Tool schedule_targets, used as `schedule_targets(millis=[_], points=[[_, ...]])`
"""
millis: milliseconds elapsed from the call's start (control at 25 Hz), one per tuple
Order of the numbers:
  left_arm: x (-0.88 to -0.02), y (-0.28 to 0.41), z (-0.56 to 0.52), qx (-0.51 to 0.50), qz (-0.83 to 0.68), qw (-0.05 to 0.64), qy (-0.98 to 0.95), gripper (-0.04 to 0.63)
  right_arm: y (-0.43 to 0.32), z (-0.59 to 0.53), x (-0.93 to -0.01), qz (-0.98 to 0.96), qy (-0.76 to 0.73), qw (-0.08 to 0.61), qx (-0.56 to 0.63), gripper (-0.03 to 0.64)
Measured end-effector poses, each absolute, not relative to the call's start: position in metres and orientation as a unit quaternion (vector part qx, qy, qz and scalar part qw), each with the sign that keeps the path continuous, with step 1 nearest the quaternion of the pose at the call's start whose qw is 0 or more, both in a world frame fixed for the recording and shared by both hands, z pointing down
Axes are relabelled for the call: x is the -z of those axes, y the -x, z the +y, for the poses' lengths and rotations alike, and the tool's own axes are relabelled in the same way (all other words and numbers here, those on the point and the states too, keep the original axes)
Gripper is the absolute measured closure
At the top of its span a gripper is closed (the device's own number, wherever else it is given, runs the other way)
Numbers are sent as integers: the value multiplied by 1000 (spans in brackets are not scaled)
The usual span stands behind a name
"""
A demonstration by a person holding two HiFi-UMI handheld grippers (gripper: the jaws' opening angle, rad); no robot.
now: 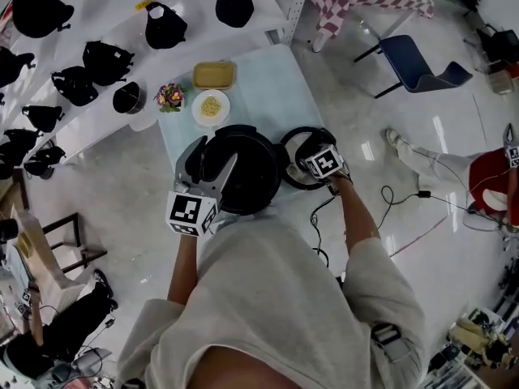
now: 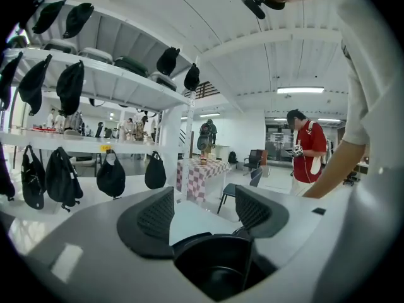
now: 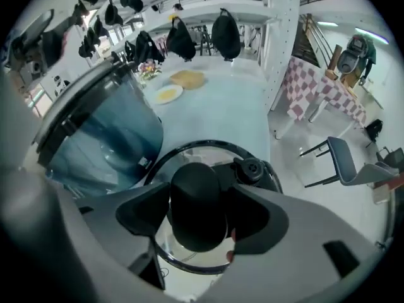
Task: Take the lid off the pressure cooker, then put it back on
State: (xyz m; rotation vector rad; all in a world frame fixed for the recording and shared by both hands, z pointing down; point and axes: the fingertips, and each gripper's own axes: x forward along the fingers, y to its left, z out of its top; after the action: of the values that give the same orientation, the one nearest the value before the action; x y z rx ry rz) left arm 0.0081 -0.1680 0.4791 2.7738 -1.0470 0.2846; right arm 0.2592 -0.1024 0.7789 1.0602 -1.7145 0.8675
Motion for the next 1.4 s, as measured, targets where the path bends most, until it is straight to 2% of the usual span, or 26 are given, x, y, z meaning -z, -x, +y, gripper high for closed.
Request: schedule_targets(millis=[360,720,840,1240,1400], points=[[-479,12,-172,-99,-376,83,-917,293,-264,-94,-803,-647,-406,531,-367,316],[-483,13,-172,-106,-372,81,-919,293,-257,-101,-802,-659,-391,539,-350,337],[-480,14,-172,-105,-371,78,-919,293,-267,-92,-799,-634,-395,561,-356,341],[-477,29,-181,-96,-379,77,-917,293,-253,-85,-771,-679,-413,482,-370,342],[-476,21,-182,-92,-365,77,-923,293,-256,-76,-742,-686,-421,470,-362,342]])
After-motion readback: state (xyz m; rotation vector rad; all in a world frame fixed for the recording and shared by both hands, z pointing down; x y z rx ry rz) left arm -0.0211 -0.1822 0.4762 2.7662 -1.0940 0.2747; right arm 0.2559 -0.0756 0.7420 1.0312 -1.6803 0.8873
